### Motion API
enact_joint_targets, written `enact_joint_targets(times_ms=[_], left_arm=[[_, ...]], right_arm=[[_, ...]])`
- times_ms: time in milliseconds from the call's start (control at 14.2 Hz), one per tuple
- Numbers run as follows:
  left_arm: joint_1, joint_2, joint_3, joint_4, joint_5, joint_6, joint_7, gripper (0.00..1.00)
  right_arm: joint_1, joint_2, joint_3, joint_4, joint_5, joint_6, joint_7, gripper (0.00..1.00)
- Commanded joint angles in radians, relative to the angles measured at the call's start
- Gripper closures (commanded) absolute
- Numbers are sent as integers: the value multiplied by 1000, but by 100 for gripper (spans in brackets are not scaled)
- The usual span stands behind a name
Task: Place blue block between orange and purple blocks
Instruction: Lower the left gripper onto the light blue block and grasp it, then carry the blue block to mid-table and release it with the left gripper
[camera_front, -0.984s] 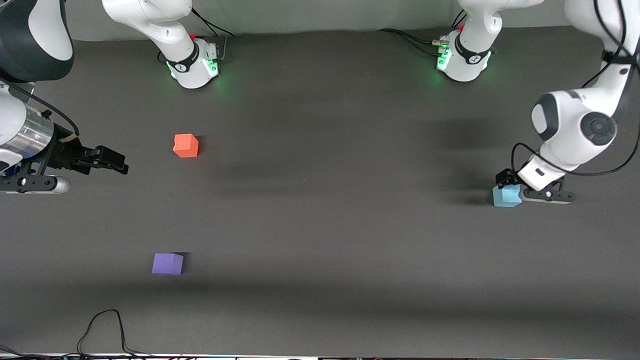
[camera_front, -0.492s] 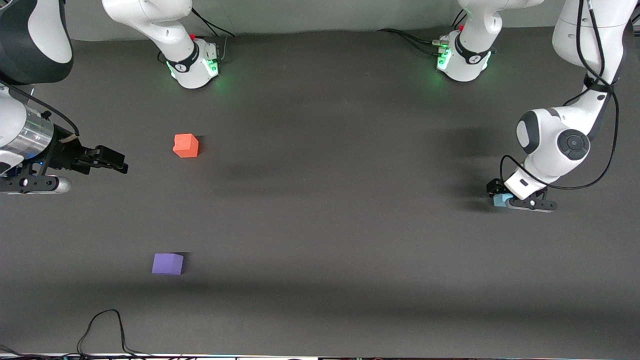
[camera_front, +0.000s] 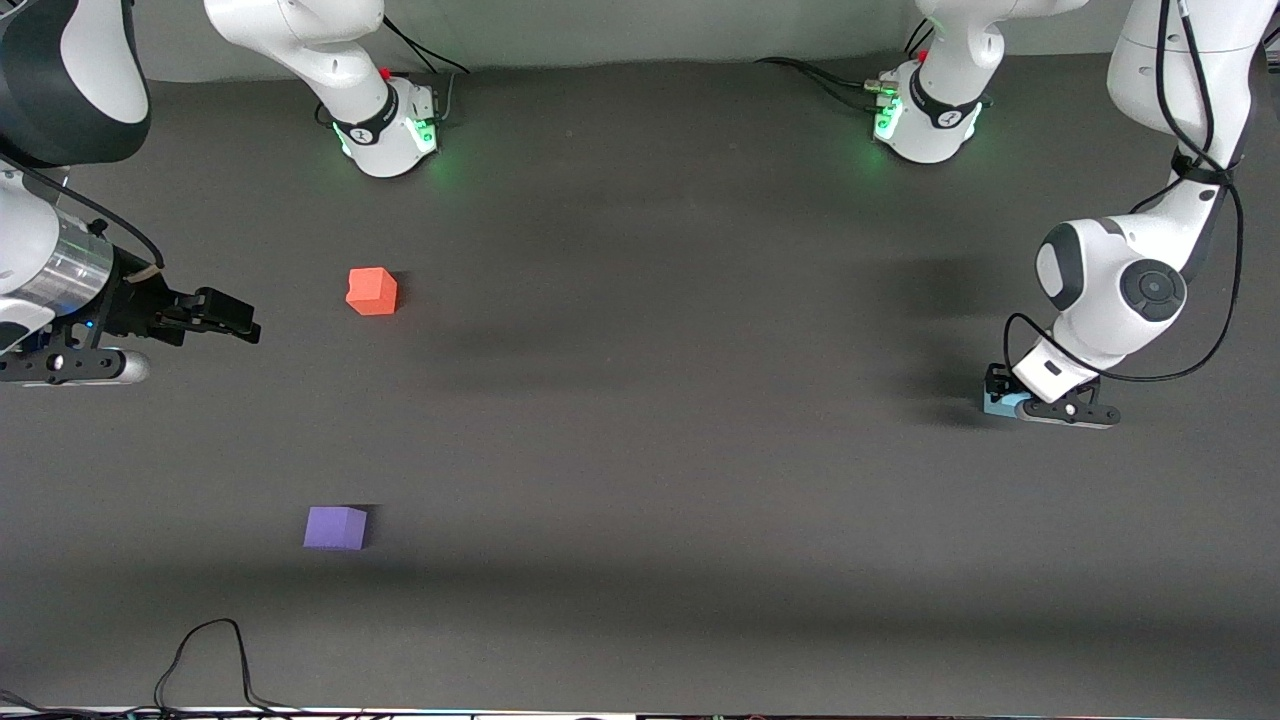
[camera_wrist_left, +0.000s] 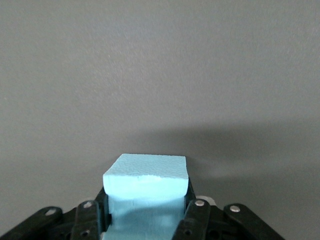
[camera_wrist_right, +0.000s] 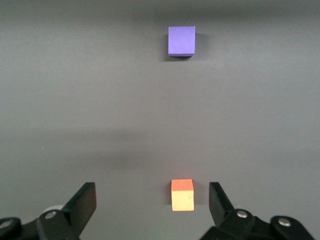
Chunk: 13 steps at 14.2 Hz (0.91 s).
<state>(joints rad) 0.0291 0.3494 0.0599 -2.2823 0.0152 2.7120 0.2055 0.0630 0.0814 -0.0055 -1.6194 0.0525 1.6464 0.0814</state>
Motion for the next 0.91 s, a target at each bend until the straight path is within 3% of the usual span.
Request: enact_joint_targets(times_ms=[0,281,492,633,844], left_arm=[[-1,-75,3,58,5,-162,-1,63],[-6,-187,3,254,5,-594,-37,63],[-61,-191,-20,488,-7,-919,-171,63],[-150,-182,-35,582,-17,-1015,-330,63],[-312,-147,-64,624,-47,-997,-598,63]], right_arm=[[3,-15,-1,-5,-5,-7,-20,0],[1,-17,-2,1,-3,-8,-14,0],[1,-20,-7,7,10,-8,-6,0],[-2,-17,-10,15,24,-8,-15,0],[0,-17,-13,13,24,-10,-8,0]])
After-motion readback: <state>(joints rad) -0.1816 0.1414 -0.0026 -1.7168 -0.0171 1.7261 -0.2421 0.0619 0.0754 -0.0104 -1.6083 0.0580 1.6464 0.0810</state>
